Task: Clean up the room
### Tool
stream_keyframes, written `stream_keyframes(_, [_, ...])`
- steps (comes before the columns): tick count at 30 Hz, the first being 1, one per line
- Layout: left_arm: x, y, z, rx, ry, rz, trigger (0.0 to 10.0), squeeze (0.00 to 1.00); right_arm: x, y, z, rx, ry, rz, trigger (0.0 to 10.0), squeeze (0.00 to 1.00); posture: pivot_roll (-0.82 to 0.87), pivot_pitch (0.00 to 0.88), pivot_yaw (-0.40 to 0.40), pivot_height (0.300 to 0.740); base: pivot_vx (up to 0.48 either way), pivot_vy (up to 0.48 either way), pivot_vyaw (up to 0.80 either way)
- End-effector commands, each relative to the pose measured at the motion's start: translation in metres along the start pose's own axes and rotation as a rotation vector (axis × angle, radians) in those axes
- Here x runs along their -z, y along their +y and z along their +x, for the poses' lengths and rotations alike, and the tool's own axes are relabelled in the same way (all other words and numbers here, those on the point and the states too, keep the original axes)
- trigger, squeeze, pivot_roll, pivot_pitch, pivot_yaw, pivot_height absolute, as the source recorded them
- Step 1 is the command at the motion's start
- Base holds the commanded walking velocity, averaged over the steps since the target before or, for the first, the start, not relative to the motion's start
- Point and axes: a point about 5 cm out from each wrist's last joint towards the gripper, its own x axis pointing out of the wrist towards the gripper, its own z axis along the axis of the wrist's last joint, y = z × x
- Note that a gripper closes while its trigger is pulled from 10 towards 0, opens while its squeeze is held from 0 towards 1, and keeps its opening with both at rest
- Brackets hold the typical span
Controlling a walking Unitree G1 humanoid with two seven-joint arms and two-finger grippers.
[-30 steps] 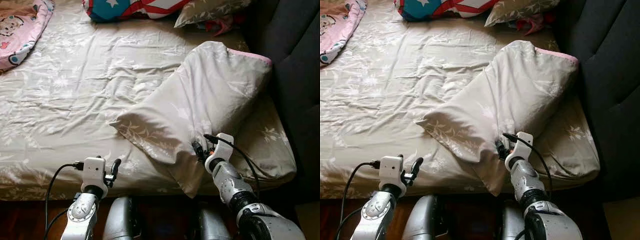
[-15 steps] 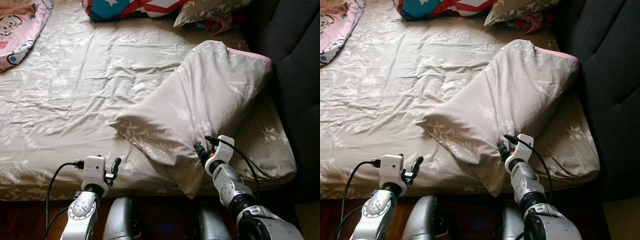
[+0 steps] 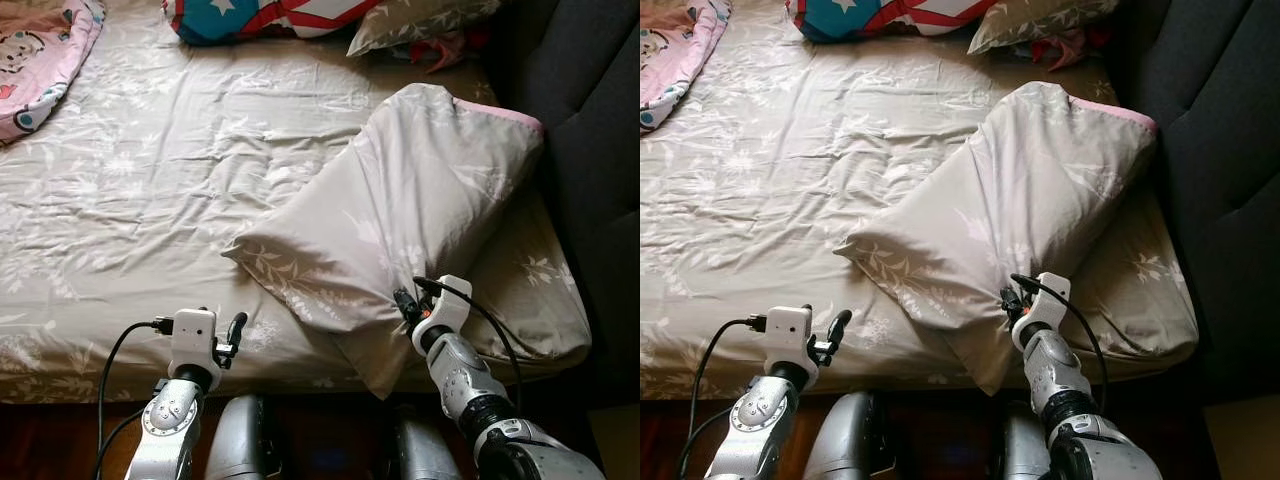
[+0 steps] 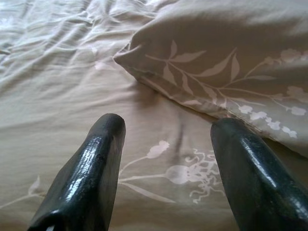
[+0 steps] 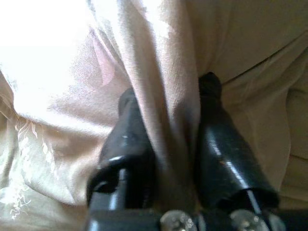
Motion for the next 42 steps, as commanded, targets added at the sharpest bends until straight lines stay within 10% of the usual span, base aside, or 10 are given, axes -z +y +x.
stream_keyframes(1, [0.008,-0.002,-0.003,0.003,0.025,-0.003,10.0,0.00,0.045,-0.007,-0.011,0.023,0.167,0.043,0.0,0.00,-0.03,0.227,0.025,0.625,0.000,0.000,0.00])
stream_keyframes(11, [0.009,-0.002,-0.002,0.001,0.028,-0.006,10.0,0.00,0.035,-0.015,-0.011,0.078,0.111,0.009,0.0,0.00,-0.05,0.253,0.019,0.625,0.000,0.000,0.00])
stream_keyframes(20, [0.010,-0.002,-0.003,-0.006,0.028,-0.009,10.0,0.00,-0.010,-0.056,-0.017,0.304,-0.087,-0.025,0.0,0.00,-0.07,0.262,0.015,0.625,0.000,0.000,0.00])
stream_keyframes(29, [0.010,-0.002,-0.002,-0.012,0.026,-0.008,10.0,0.00,-0.095,-0.124,-0.052,0.678,-0.342,-0.169,0.0,0.00,-0.08,0.261,0.008,0.625,0.000,0.000,0.00])
stream_keyframes(37, [0.012,-0.001,-0.003,-0.012,0.031,-0.007,10.0,0.00,-0.167,-0.179,-0.115,1.036,-0.561,-0.274,0.0,0.00,-0.10,0.263,0.008,0.625,0.000,0.000,0.00])
stream_keyframes(38, [0.012,-0.001,-0.003,-0.011,0.032,-0.006,10.0,0.00,-0.171,-0.182,-0.120,1.068,-0.566,-0.293,3.7,0.00,-0.10,0.263,0.008,0.625,0.000,0.000,0.00])
stream_keyframes(39, [0.012,-0.001,-0.003,-0.011,0.032,-0.006,10.0,0.00,-0.171,-0.182,-0.120,1.068,-0.566,-0.293,3.7,0.00,-0.10,0.263,0.008,0.625,0.000,0.000,0.00])
stream_keyframes(40, [0.013,-0.003,-0.002,-0.008,0.033,-0.007,10.0,0.00,-0.172,-0.185,-0.124,1.081,-0.573,-0.310,10.0,0.00,-0.10,0.263,0.009,0.625,0.000,0.000,0.00])
stream_keyframes(42, [0.012,-0.004,-0.002,-0.005,0.032,-0.007,10.0,0.00,-0.172,-0.185,-0.126,1.083,-0.597,-0.315,10.0,0.00,-0.09,0.264,0.012,0.625,0.000,0.000,0.00])
